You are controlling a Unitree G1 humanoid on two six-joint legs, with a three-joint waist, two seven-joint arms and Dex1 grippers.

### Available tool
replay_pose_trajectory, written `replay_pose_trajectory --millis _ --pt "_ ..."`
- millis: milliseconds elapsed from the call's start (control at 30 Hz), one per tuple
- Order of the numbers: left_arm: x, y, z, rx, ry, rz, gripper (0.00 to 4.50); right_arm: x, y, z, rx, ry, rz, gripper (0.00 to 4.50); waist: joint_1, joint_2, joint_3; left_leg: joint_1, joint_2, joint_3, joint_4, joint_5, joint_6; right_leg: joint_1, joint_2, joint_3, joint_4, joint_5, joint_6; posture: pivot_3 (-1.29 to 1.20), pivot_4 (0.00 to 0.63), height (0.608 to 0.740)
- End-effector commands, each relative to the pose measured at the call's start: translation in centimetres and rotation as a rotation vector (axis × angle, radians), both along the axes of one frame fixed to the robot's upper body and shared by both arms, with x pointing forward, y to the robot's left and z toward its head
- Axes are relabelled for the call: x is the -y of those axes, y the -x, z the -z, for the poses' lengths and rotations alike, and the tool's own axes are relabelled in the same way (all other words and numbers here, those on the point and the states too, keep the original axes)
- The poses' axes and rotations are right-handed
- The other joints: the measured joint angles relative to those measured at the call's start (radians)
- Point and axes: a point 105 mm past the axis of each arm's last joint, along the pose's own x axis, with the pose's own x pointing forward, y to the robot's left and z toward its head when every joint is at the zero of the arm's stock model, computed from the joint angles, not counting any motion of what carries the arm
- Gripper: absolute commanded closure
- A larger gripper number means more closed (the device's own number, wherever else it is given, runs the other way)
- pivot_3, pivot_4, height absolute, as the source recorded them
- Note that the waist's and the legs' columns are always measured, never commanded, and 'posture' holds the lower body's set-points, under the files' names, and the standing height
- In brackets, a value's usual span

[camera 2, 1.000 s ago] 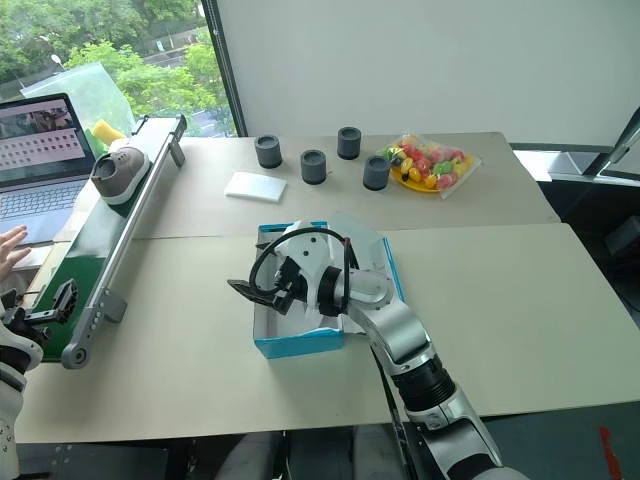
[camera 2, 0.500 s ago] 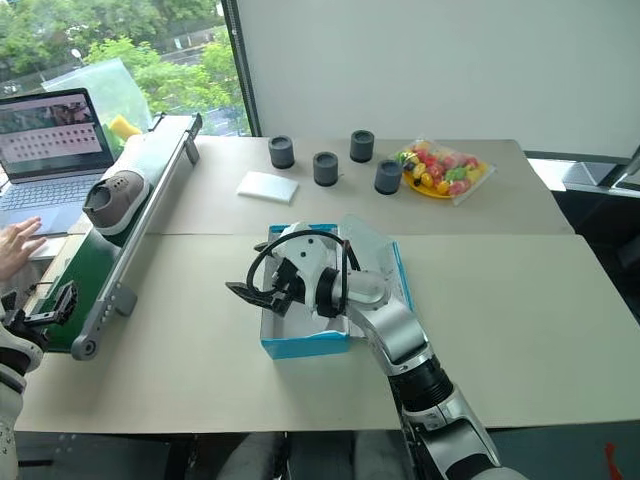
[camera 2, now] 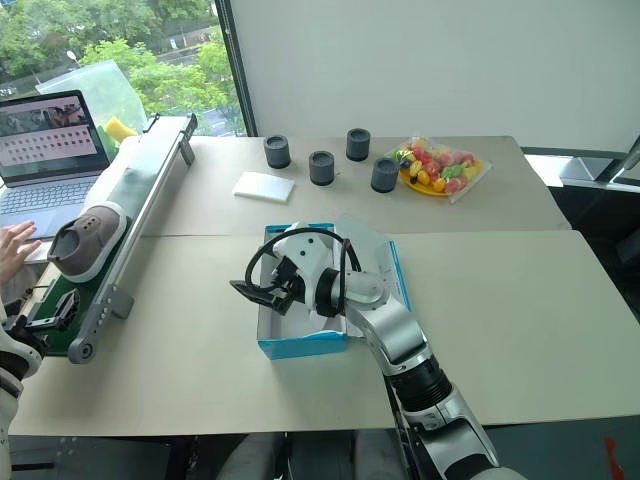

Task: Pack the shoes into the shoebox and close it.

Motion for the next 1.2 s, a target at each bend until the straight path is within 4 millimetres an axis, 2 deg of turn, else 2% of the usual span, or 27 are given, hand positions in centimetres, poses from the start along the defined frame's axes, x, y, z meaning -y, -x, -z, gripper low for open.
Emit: replay_pose_trajectory --millis 33,200,433,500,600,667,767,900,933,1033,1133,1200 --pt "-1.8 0.9 0.7 -0.042 0.031 -0.052 0.00 0.1 0.3 -2.3 0.045 -0.060 -0.001 0.16 0.000 0.000 0.000 0.000 0.000 0.000 0.000 0.000 0.000 0.000 0.000 0.000 0.000 0.000 0.000 0.00 0.150 0.737" --pt "-1.9 0.2 1.9 -0.105 0.038 -0.010 0.00 0.2 0.2 -3.9 0.054 -0.102 0.006 0.16 0.000 0.000 0.000 0.000 0.001 0.000 0.000 0.000 0.000 -0.001 0.000 0.000 0.000 0.000 0.000 0.00 0.150 0.737" --pt "-1.1 -0.9 1.6 -0.089 0.039 0.041 0.00 0.3 0.0 -4.8 0.070 -0.118 0.015 0.16 0.001 0.000 0.000 -0.001 0.001 0.001 -0.001 0.000 0.000 -0.003 0.000 0.001 0.000 0.000 -0.001 0.00 0.150 0.737" --pt "-0.9 -1.1 1.5 -0.076 0.042 0.046 0.51 0.4 0.0 -5.0 0.071 -0.123 0.019 0.00 0.001 0.000 0.000 -0.002 0.001 0.002 -0.001 0.000 0.000 -0.005 0.000 0.002 0.000 0.001 -0.001 0.00 0.150 0.737" --pt "-0.9 -1.1 1.4 -0.070 0.044 0.046 1.42 0.5 0.0 -5.1 0.072 -0.128 0.024 0.00 0.004 0.000 0.000 -0.003 0.001 0.002 -0.002 0.000 0.000 -0.007 0.000 0.002 0.001 0.001 -0.002 0.00 0.150 0.737" --pt "-0.9 -1.1 1.4 -0.069 0.045 0.047 1.79 0.5 -0.1 -5.2 0.071 -0.130 0.029 0.00 0.007 0.000 0.000 -0.003 0.001 0.002 -0.002 0.000 0.000 -0.007 0.000 0.002 0.001 0.001 -0.002 0.00 0.150 0.737" --pt "-0.8 -1.4 0.9 -0.053 0.043 0.042 1.87 0.5 -0.3 -5.3 0.068 -0.133 0.035 0.00 0.011 0.000 0.000 -0.002 0.001 0.002 -0.002 0.000 0.000 -0.007 0.000 0.002 0.001 0.002 -0.002 0.00 0.150 0.737" --pt "-0.3 -1.9 -1.1 0.048 0.043 0.033 1.87 0.6 -0.5 -5.3 0.067 -0.132 0.038 0.00 0.014 0.000 0.000 -0.003 0.001 0.003 -0.002 0.000 0.000 -0.008 0.000 0.002 0.001 0.002 -0.002 0.00 0.150 0.737" --pt "0.2 -2.2 -1.8 0.080 0.037 0.046 1.87 0.6 -0.5 -5.3 0.066 -0.132 0.040 0.00 0.014 -0.001 -0.001 -0.004 0.002 0.003 -0.002 0.000 0.000 -0.008 0.000 0.002 0.001 0.002 -0.002 0.00 0.150 0.737" --pt "3.9 -3.2 -4.8 0.229 0.042 0.134 1.87 0.7 -1.1 -5.3 0.054 -0.132 0.065 0.00 0.019 -0.002 -0.001 -0.008 0.002 0.003 -0.001 0.001 -0.001 -0.011 0.000 0.002 0.001 0.002 -0.002 0.00 0.150 0.737" --pt "7.3 -3.9 -5.8 0.247 0.015 0.219 1.87 1.0 -2.1 -5.2 -0.024 -0.166 0.109 0.00 0.020 -0.002 -0.001 -0.010 0.002 0.003 0.000 0.001 -0.001 -0.013 0.000 0.002 0.001 0.003 -0.001 0.00 0.150 0.737" --pt "9.9 -4.5 -6.3 0.261 0.016 0.287 1.87 1.2 -3.3 -5.0 -0.183 -0.228 0.149 0.00 0.020 -0.002 -0.001 -0.010 0.001 0.003 0.000 0.001 -0.001 -0.012 0.000 0.003 0.001 0.004 -0.001 0.00 0.150 0.737"
